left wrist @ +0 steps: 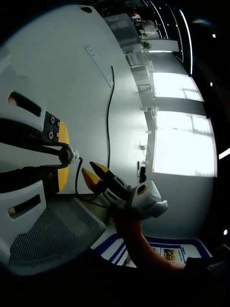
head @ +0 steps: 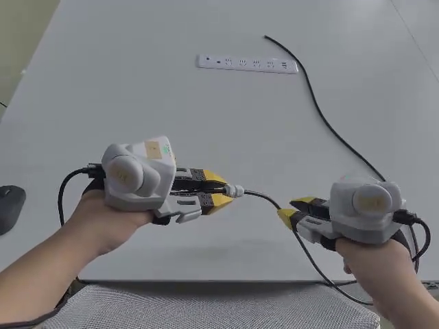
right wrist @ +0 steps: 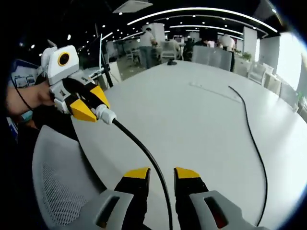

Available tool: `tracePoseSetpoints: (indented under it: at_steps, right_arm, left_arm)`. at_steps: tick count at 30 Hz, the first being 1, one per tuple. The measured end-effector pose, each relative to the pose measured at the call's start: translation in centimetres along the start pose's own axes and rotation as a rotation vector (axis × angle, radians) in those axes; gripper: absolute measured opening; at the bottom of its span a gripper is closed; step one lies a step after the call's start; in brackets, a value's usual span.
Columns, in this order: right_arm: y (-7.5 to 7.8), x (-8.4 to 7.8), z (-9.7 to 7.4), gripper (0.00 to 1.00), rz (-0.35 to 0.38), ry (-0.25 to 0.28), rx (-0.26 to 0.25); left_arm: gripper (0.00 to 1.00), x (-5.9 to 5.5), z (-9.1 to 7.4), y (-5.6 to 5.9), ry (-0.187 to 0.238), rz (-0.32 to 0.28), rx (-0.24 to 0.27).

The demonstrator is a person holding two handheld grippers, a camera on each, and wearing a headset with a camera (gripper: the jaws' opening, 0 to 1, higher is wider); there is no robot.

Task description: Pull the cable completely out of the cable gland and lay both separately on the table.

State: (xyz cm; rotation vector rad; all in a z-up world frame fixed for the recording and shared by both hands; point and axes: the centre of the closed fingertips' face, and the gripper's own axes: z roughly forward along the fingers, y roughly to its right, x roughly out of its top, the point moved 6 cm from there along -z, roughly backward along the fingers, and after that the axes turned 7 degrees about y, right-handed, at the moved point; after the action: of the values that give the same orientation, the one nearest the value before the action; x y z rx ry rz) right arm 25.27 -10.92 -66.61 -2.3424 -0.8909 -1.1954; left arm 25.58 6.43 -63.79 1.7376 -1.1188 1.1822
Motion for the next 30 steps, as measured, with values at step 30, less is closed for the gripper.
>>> tracePoseSetpoints:
  at_steps: [30]
  right_arm:
    - [-5.1,4.1,2.9,0.04,-0.427,0.035,0.152]
  left_arm:
    - [0.15,0.0,0.3,0.1,0.01,-0.015,-0.012]
